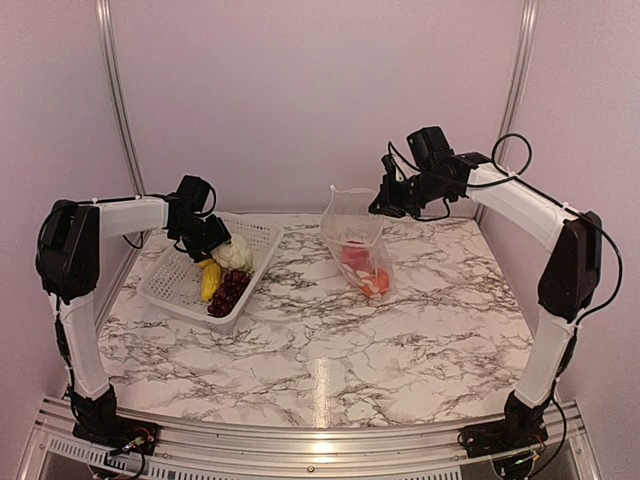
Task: Place the food in the zip-top bag and seal the zipper
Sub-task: Pick up the fake vegetable from the bin.
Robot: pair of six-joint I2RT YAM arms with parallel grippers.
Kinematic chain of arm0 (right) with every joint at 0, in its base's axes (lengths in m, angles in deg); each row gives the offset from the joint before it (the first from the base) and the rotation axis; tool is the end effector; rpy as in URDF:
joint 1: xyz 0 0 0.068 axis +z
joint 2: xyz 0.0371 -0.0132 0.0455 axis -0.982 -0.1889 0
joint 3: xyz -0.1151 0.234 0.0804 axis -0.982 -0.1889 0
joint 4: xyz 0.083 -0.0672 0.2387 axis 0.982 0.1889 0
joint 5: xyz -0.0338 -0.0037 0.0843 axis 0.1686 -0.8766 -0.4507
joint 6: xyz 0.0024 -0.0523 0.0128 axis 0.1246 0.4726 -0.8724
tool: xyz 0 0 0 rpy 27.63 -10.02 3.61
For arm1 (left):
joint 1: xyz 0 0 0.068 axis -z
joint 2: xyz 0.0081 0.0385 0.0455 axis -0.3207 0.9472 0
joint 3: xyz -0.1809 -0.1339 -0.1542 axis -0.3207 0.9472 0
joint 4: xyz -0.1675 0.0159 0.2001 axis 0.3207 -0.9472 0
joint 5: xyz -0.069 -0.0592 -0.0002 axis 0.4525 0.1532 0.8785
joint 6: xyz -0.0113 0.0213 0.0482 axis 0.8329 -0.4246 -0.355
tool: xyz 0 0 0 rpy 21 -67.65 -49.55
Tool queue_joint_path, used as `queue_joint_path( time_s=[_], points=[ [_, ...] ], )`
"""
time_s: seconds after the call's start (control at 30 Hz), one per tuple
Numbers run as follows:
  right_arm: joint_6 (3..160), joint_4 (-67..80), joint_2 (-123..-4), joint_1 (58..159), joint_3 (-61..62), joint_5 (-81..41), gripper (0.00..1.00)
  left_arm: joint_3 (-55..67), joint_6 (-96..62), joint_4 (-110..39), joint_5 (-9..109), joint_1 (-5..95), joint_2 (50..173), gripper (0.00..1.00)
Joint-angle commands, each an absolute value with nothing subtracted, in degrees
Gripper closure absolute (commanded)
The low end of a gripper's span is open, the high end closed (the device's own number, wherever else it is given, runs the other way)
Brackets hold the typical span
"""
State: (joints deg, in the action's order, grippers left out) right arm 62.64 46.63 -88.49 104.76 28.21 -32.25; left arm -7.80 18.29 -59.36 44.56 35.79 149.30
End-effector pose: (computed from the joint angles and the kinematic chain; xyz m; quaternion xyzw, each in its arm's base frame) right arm 0.3726 0.1925 0.3402 -0.0698 0.9054 0.3113 0.2802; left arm 0.4216 -0.1313 0.2113 -0.2319 0.9085 -0.2009 0.2835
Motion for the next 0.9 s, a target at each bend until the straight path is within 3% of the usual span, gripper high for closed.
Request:
queue_joint_path(
  time_s=[0.0, 0.37, 0.53, 0.77, 0.87],
  points=[
    [62.9, 47.0, -85.9, 105.0, 27.9, -31.5, 1.00, -8.6, 17.4, -58.9, 44.6, 35.6, 150.4, 0.36],
    [63.0, 46.9, -84.5, 105.0, 26.5, -31.6, 1.00, -8.4, 18.3, -60.3, 45.0, 35.5, 151.8, 0.28],
    [62.7, 46.4, -83.6, 105.0, 25.1, -31.6, 1.00, -7.9, 17.8, -58.9, 45.6, 35.5, 151.8, 0.35],
    [62.4, 45.8, -83.1, 105.1, 24.1, -31.6, 1.00, -4.6, 17.9, -54.5, 45.8, 35.6, 147.7, 0.57],
    [62.4, 45.3, -83.3, 105.3, 24.2, -31.9, 1.00, -3.2, 18.2, -53.8, 45.3, 35.6, 144.6, 0.60]
  ],
)
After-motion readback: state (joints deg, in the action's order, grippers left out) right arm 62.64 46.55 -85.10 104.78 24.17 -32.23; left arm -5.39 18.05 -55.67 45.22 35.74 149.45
